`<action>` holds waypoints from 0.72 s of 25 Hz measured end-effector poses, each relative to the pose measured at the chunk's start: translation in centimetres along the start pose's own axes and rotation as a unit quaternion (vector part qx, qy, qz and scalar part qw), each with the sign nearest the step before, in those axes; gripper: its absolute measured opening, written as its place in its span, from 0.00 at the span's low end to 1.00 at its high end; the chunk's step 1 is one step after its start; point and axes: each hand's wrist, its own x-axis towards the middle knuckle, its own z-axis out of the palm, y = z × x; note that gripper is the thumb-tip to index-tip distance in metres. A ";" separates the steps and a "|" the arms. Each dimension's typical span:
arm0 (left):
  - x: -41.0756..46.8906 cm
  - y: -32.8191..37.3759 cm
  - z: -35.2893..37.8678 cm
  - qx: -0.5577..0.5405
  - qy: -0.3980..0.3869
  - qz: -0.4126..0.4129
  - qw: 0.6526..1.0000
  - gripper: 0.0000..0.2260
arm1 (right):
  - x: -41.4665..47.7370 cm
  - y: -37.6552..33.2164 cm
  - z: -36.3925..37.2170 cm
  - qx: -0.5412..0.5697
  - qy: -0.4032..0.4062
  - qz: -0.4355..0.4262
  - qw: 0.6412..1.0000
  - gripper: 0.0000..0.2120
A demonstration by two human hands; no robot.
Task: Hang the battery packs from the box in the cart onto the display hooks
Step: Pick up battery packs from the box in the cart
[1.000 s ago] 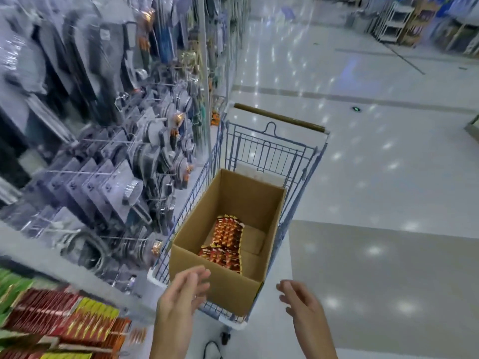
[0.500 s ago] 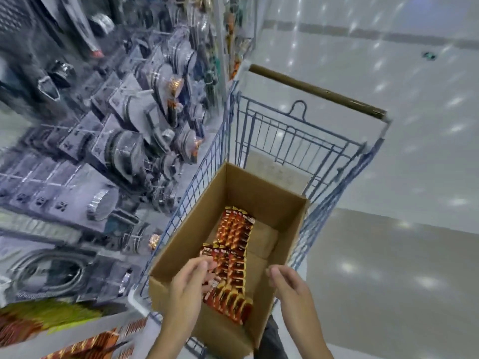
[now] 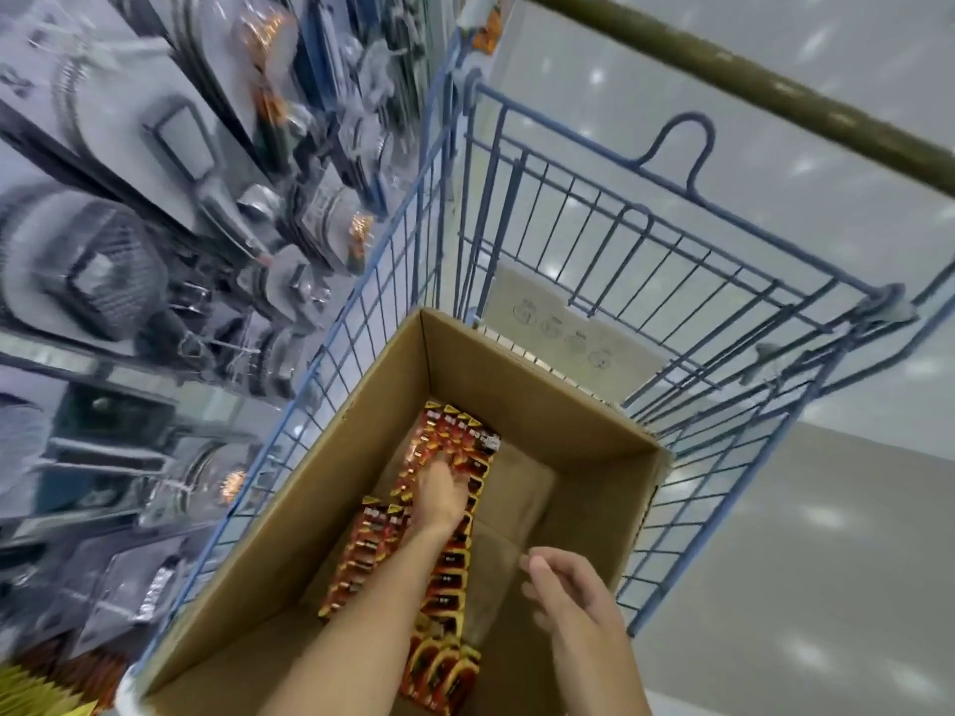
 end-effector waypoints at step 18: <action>-3.9 -4.3 -3.5 -0.107 -0.009 -0.043 0.993 0.13 | 7.9 -2.4 5.7 -0.033 -0.013 0.014 0.999 0.04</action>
